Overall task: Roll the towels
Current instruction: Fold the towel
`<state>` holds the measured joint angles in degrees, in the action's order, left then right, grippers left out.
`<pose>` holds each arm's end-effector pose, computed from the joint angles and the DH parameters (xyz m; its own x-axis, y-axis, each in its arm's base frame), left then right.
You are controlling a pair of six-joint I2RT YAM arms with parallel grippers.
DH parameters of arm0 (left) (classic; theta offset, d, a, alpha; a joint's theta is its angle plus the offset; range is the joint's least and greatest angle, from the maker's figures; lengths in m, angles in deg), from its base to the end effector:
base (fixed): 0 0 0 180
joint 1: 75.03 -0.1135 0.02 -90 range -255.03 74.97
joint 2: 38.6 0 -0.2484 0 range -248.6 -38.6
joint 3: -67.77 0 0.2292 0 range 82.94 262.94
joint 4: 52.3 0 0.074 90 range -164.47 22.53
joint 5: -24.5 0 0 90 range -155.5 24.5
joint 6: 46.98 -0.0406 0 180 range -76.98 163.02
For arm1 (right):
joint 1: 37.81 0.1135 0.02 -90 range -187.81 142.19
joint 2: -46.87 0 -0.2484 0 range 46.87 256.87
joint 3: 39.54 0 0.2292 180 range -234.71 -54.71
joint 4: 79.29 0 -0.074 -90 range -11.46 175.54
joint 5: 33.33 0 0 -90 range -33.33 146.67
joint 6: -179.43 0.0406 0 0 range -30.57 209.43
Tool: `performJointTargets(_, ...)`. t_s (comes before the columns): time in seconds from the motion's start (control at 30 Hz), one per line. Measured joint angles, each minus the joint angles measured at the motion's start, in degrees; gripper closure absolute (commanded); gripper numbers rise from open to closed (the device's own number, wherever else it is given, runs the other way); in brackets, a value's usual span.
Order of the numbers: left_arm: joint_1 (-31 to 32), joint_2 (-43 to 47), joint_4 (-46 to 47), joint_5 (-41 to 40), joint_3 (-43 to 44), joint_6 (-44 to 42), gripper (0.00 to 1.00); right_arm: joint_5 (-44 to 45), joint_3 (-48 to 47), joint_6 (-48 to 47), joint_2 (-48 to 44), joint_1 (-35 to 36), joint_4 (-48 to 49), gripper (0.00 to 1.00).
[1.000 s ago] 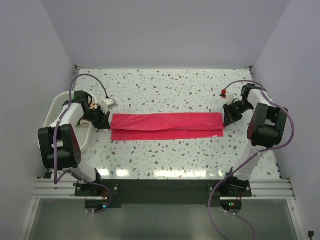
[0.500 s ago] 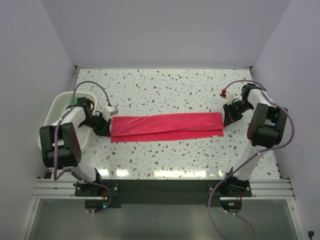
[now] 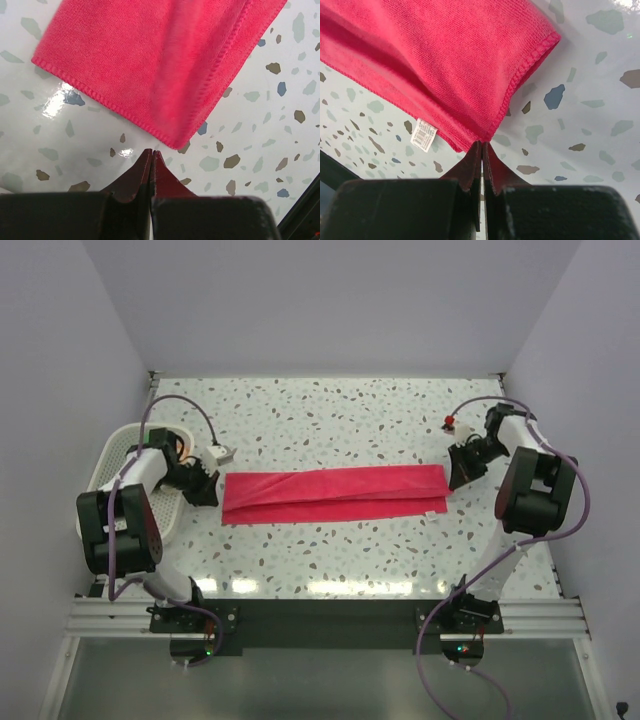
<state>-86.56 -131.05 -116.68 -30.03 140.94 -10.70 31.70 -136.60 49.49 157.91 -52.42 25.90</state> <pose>0.2583 0.0286 0.1796 -0.6569 0.5361 -0.5303 0.7259 0.6399 -0.2522 0.3275 -0.0676 0.1792 -0.8830 -0.3713 -0.2871 -0.4524 0.8362 0.3100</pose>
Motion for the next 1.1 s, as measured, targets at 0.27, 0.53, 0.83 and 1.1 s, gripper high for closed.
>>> performJointTargets(0.27, -0.9, 0.0, -4.2, 1.3, 0.3, -3.8, 1.0, 0.1, 0.0, -0.7, -0.2, -1.7, -0.4, 1.0)
performJointTargets(0.53, -0.6, 0.4, -4.5, 3.1, -0.1, -4.4, 0.73, -0.1, 0.0, -1.4, -0.2, -2.2, -1.0, 1.0)
performJointTargets(0.83, 6.7, 1.8, 3.9, -0.4, -3.8, 2.9, 0.51, -0.1, 0.1, -1.5, -0.2, -2.2, -1.3, 1.0)
performJointTargets(1.1, 6.7, 1.1, 8.5, -4.4, -5.9, 6.9, 0.49, -0.1, 0.1, -1.7, -0.2, -2.2, -1.7, 1.0)
